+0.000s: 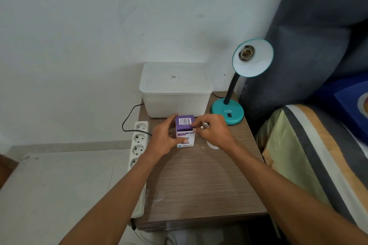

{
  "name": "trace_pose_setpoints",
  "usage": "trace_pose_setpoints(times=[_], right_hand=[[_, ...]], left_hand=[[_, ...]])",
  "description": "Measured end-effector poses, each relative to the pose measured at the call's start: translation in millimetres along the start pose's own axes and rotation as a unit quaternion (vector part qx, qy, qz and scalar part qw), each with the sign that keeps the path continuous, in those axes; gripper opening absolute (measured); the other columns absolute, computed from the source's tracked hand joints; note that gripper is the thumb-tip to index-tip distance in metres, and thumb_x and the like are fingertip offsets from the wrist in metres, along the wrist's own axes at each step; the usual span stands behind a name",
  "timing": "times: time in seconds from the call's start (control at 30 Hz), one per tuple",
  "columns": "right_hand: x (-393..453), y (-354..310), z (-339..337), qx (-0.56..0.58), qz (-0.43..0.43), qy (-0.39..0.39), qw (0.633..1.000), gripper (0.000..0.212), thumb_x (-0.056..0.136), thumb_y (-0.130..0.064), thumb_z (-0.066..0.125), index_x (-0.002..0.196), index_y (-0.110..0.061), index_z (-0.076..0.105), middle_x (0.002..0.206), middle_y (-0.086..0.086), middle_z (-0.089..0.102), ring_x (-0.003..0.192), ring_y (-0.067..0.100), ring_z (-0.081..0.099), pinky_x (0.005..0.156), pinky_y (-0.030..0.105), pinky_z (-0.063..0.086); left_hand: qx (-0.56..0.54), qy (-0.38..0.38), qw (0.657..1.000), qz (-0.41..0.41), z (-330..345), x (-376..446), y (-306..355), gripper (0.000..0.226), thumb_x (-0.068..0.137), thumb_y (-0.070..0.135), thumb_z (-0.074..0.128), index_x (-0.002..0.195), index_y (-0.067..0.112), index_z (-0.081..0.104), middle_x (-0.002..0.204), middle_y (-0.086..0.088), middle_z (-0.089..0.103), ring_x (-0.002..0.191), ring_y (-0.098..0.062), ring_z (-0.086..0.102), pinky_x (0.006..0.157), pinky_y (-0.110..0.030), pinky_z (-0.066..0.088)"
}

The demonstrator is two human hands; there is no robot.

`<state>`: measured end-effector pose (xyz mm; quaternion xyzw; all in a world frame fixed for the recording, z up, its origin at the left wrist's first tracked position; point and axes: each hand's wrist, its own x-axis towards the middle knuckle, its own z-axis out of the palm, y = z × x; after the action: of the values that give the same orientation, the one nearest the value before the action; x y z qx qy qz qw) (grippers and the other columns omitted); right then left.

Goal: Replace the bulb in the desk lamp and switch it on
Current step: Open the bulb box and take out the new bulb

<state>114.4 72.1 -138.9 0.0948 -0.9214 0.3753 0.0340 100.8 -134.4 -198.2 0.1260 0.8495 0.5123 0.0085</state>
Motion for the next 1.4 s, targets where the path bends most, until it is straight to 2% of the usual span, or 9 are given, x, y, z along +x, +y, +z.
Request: trace_pose_setpoints(times=[0.2,0.3,0.4,0.6,0.8,0.9,1.13,1.3,1.4], right_hand=[[-1,-1,-5,-0.124,-0.085,-0.004,0.989,0.024,0.089,-0.029,0.073,0.113,-0.024,0.076,0.108,0.002,0.074,0.1,0.014,0.066,0.078,0.032,0.06],[-1,-4,-7,-0.172,-0.126,-0.012,0.977,0.025,0.092,-0.033,0.068,0.114,-0.024,0.075,0.104,0.001,0.075,0.092,0.014,0.068,0.073,0.032,0.06],[1,-9,-8,-0.205,-0.146,-0.015,0.968,0.023,0.094,-0.033,0.065,0.114,-0.026,0.073,0.102,-0.001,0.075,0.086,0.012,0.067,0.068,0.028,0.057],[-1,-15,-8,-0.2,-0.148,-0.053,0.967,0.031,0.095,-0.028,0.064,0.125,-0.026,0.069,0.104,0.001,0.073,0.083,0.013,0.065,0.065,0.023,0.049],[-2,-18,-10,-0.216,-0.156,-0.067,0.962,0.036,0.094,-0.035,0.063,0.128,-0.026,0.068,0.109,0.002,0.072,0.088,0.015,0.065,0.062,0.021,0.039],[-4,-21,-12,-0.231,-0.165,-0.073,0.956,0.036,0.095,-0.037,0.062,0.129,-0.025,0.067,0.107,0.003,0.073,0.086,0.015,0.066,0.062,0.023,0.042],[-4,-21,-12,-0.267,-0.215,-0.067,0.937,0.04,0.096,-0.038,0.061,0.134,-0.027,0.063,0.109,0.007,0.073,0.077,0.012,0.063,0.053,0.016,0.027],[-11,-14,-7,-0.243,-0.225,-0.063,0.942,0.04,0.094,-0.031,0.066,0.134,-0.029,0.063,0.104,0.007,0.074,0.069,0.004,0.043,0.052,0.012,0.017],[-9,-10,-6,-0.221,-0.201,-0.074,0.951,0.039,0.096,-0.028,0.063,0.135,-0.029,0.062,0.096,0.004,0.074,0.058,0.001,0.041,0.051,0.014,0.025]], left_hand=[[-0.022,-0.002,1.0,-0.01,2,-2,-1,0.104,0.069,0.024,0.095,0.156,0.022,0.037,0.133,0.001,0.063,0.121,-0.013,0.063,0.097,-0.038,0.059],[-0.033,-0.008,0.999,-0.001,3,-3,1,0.107,0.072,0.018,0.093,0.159,0.031,0.031,0.125,0.009,0.063,0.112,-0.003,0.066,0.092,-0.026,0.059],[-0.013,-0.006,0.999,0.037,6,-6,0,0.096,0.076,0.013,0.089,0.154,0.037,0.038,0.129,0.002,0.064,0.111,-0.001,0.067,0.089,-0.022,0.059],[0.007,0.001,0.998,0.057,9,-6,-3,0.086,0.078,0.01,0.087,0.152,0.029,0.047,0.129,-0.005,0.066,0.112,-0.014,0.069,0.09,-0.035,0.062],[0.002,-0.002,0.999,0.054,9,-6,-6,0.087,0.079,0.01,0.085,0.151,0.035,0.043,0.133,-0.006,0.064,0.115,-0.016,0.069,0.091,-0.036,0.062],[0.003,-0.005,0.999,0.054,9,-6,-3,0.087,0.08,0.01,0.085,0.15,0.035,0.041,0.132,-0.003,0.064,0.114,-0.014,0.069,0.091,-0.032,0.061],[0.006,-0.015,0.999,0.042,9,-5,-4,0.087,0.082,0.011,0.083,0.153,0.039,0.039,0.138,-0.006,0.061,0.119,-0.016,0.066,0.093,-0.033,0.061],[0.011,-0.01,0.999,0.035,10,-5,-9,0.088,0.082,0.015,0.083,0.154,0.041,0.039,0.137,-0.007,0.059,0.122,-0.02,0.064,0.091,-0.038,0.062],[-0.018,0.006,1.0,0.019,12,-7,-9,0.09,0.081,0.009,0.084,0.152,0.041,0.04,0.137,-0.007,0.062,0.117,-0.017,0.068,0.089,-0.038,0.063]])
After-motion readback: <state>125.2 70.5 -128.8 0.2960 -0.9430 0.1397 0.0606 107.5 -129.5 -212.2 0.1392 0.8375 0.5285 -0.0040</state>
